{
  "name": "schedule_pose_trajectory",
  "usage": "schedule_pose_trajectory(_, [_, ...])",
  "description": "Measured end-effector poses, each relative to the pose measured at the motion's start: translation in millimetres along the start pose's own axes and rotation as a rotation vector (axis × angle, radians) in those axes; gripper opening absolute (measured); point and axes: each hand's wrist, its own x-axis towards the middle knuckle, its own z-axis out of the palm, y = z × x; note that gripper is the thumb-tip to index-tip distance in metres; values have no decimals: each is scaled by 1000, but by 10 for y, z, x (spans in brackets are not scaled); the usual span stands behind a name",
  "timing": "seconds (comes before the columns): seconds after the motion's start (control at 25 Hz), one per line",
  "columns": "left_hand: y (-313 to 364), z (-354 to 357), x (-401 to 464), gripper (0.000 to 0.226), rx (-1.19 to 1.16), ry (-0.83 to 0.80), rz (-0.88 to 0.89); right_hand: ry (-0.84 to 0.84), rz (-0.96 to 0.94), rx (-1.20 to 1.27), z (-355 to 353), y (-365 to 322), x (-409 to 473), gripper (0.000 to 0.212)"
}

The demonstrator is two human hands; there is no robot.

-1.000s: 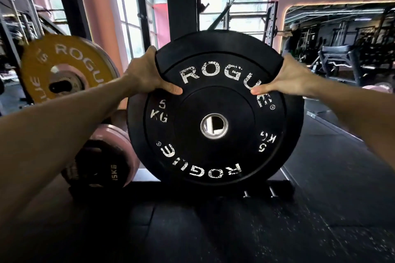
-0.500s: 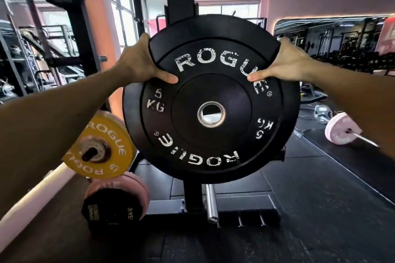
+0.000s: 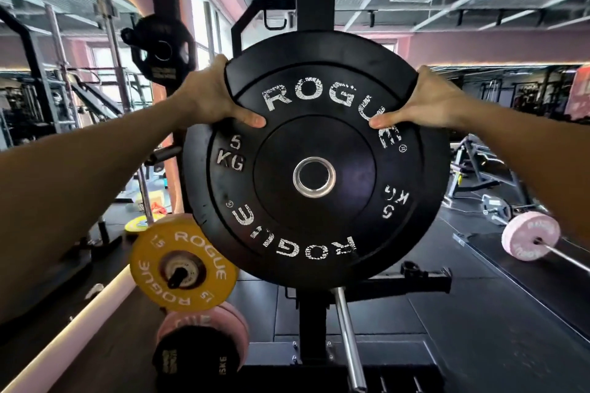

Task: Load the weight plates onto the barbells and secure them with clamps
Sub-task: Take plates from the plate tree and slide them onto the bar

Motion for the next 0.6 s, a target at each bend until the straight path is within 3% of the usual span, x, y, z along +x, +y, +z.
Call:
schedule_pose_trajectory(0.16, [-562,-239,150,109,5,-10,-4,11,-72,-11,423,-448,269,124])
schedule_pose_trajectory(0.28, [-1059,-516,254,97,-5,0,-31,-34,-71,-34,786,-846,613,119])
schedule_pose_trajectory(0.44, [-1791,-893,400,112,20,25,-37,-31,-96,-54,1307,-1319,1133,124])
schedule_pose_trajectory(0.6, [-2713,-1242,534,100,37,4,-30,-4,-65,-17,1962,-2203,1066,125])
